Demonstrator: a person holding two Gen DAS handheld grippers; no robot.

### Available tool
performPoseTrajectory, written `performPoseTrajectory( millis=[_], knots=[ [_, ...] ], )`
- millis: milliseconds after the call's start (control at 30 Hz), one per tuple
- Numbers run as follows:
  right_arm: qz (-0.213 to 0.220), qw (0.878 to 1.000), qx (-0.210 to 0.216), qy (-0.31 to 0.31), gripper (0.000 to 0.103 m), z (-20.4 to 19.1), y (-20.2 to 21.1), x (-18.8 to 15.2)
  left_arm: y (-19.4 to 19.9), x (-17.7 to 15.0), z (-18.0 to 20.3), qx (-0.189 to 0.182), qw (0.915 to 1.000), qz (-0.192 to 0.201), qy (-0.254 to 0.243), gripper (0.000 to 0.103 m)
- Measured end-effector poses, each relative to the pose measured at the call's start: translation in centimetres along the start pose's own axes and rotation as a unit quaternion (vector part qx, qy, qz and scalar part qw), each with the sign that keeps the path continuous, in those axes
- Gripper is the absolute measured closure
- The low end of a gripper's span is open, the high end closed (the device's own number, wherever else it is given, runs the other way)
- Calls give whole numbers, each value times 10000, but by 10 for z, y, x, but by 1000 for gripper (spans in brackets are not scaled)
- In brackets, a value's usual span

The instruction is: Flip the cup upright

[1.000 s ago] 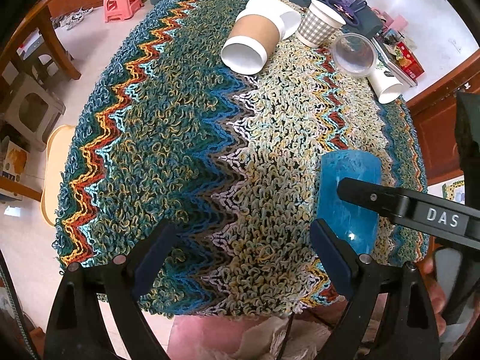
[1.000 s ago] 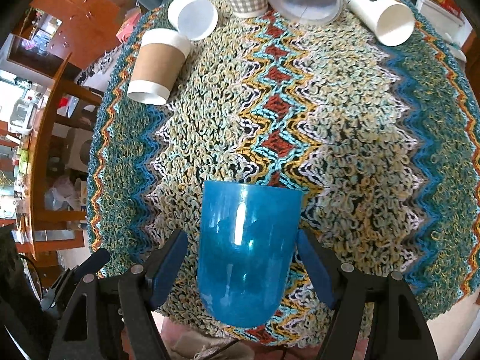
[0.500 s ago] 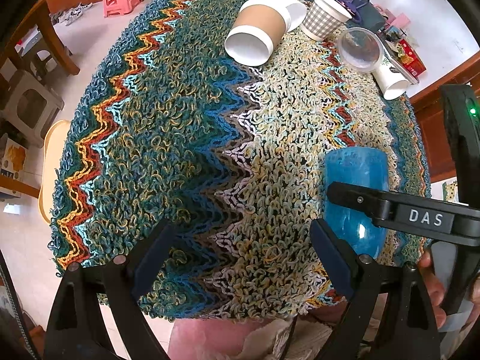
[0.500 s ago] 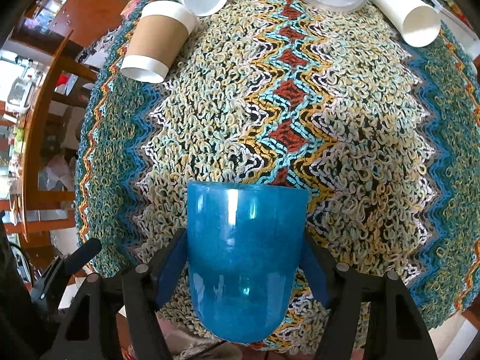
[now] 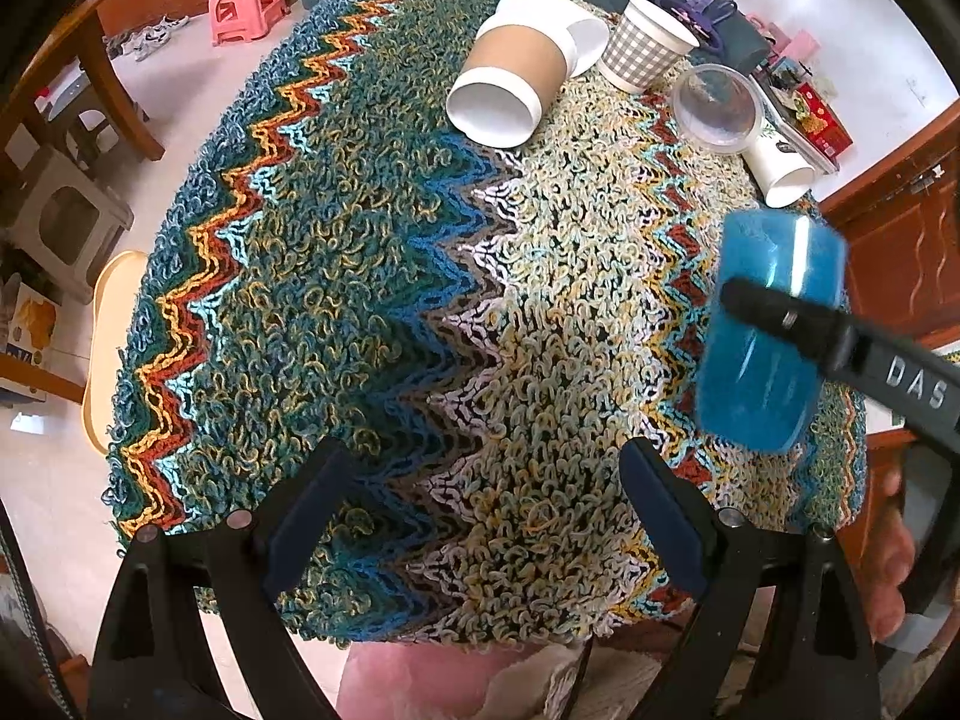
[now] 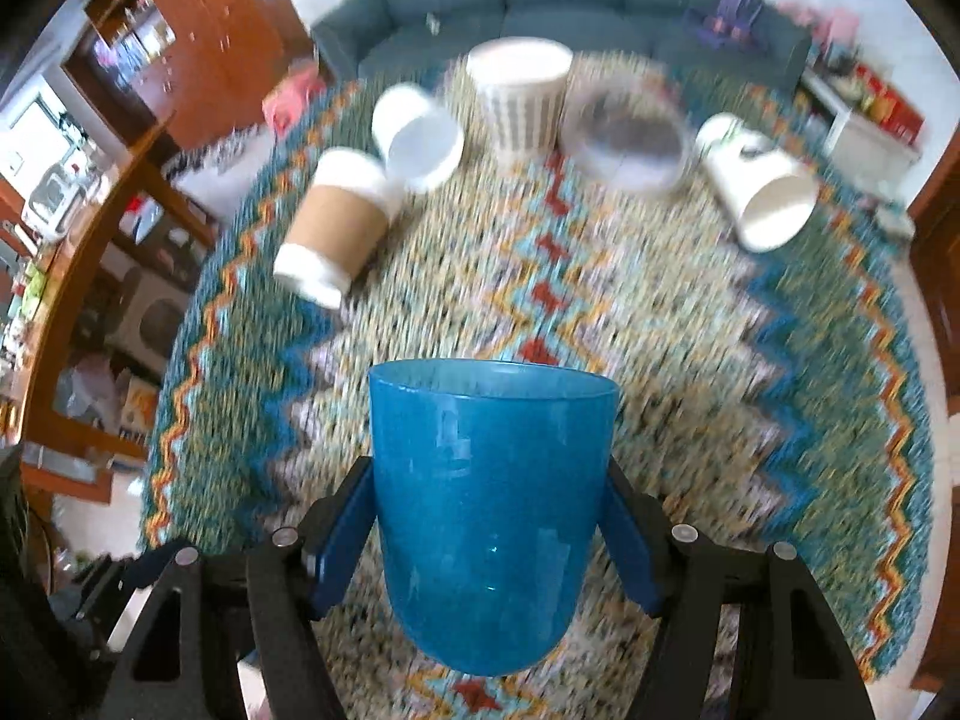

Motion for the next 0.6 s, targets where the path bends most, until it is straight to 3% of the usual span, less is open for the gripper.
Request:
performPoseTrajectory(
  millis=[100, 267, 500, 600],
  knots=[
    [602, 9978, -267, 127, 32, 6, 3, 17, 0, 1, 0, -14, 10000, 26, 11, 10],
    [1134, 9926, -441, 52, 32, 19, -3, 32, -2, 3, 1, 19, 10000, 60, 34, 10],
    [1620, 9806, -1091, -156, 32, 62, -7, 38, -3, 7, 5, 55, 9999, 122, 22, 10],
    [1690, 9797, -1071, -133, 32, 74, -9, 33, -4, 8, 8, 41, 9999, 132, -4, 10]
  ],
)
Point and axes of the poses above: each gripper's, at about its wrist camera, not at the fingertips, and y roughly against the way its jaws point, z to its right, x to its top, the point moved 9 cm from there along -y, roughly the way its jaws point, and after that the axes turned 10 degrees about z, right-handed, at the moved point
